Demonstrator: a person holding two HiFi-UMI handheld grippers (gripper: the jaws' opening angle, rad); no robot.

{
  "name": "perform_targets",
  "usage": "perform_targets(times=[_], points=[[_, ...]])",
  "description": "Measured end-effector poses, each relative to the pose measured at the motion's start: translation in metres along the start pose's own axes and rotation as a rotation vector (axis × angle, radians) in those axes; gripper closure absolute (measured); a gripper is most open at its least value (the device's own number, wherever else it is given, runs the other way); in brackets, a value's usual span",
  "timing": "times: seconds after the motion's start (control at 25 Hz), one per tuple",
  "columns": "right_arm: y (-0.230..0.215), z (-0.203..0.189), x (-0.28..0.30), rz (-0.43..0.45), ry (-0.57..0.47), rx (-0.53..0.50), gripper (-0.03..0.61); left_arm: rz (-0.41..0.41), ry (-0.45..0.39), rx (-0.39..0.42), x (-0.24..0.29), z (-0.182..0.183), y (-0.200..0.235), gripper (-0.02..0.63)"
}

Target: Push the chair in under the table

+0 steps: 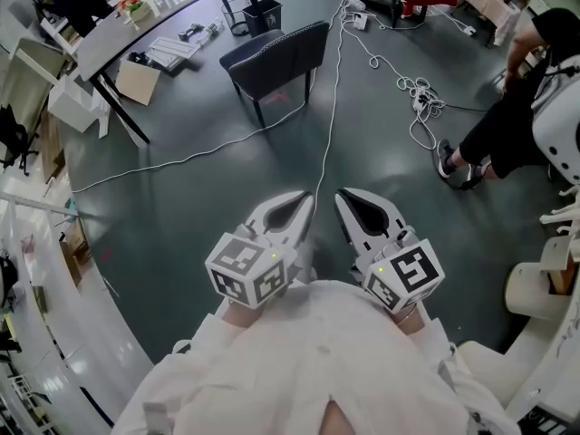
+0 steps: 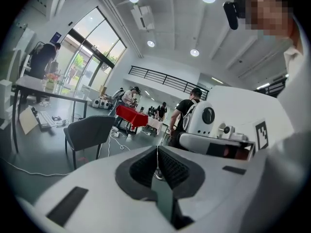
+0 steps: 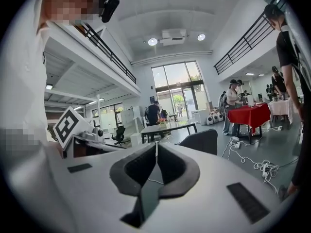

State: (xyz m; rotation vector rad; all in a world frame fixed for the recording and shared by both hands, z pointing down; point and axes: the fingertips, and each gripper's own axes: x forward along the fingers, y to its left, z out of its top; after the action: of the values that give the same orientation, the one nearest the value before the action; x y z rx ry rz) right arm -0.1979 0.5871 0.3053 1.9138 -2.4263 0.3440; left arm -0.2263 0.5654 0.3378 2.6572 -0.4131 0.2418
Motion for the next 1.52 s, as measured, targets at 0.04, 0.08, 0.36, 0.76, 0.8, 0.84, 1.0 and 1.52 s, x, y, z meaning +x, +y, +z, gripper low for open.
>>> perform_targets(times=[0.04,0.08,0.36,0.76,0.8,0.84,1.0,1.52], points=[[-0.005,0.0,0.004,-0.004,0.001,0.005,0.545,-0.002,0.004,0.0,0.004,0.001,0.004,0.595],[-0.01,0.0,0.008,-0.009,0.003,0.008,0.545,-0.004,0.005,0.002,0.009,0.004,0.008,0.596],[-0.061,0.008,0.066,-0.047,0.001,0.015,0.545,-0.031,0.013,0.02,0.06,0.035,0.057,0.596],[-0.14,0.045,0.164,-0.092,-0.008,0.009,0.545,-0.076,0.022,0.048,0.141,0.102,0.138,0.597],[-0.148,0.048,0.172,-0.098,-0.009,0.011,0.545,-0.085,0.023,0.047,0.149,0.107,0.145,0.595],[-0.156,0.05,0.18,-0.104,-0.011,0.013,0.545,-0.096,0.023,0.044,0.157,0.113,0.152,0.595],[-0.186,0.062,0.213,-0.134,-0.027,0.013,0.545,-0.125,0.026,0.044,0.186,0.136,0.179,0.595],[-0.262,0.069,0.257,-0.218,-0.007,0.06,0.545,-0.178,0.099,0.017,0.26,0.151,0.218,0.595]])
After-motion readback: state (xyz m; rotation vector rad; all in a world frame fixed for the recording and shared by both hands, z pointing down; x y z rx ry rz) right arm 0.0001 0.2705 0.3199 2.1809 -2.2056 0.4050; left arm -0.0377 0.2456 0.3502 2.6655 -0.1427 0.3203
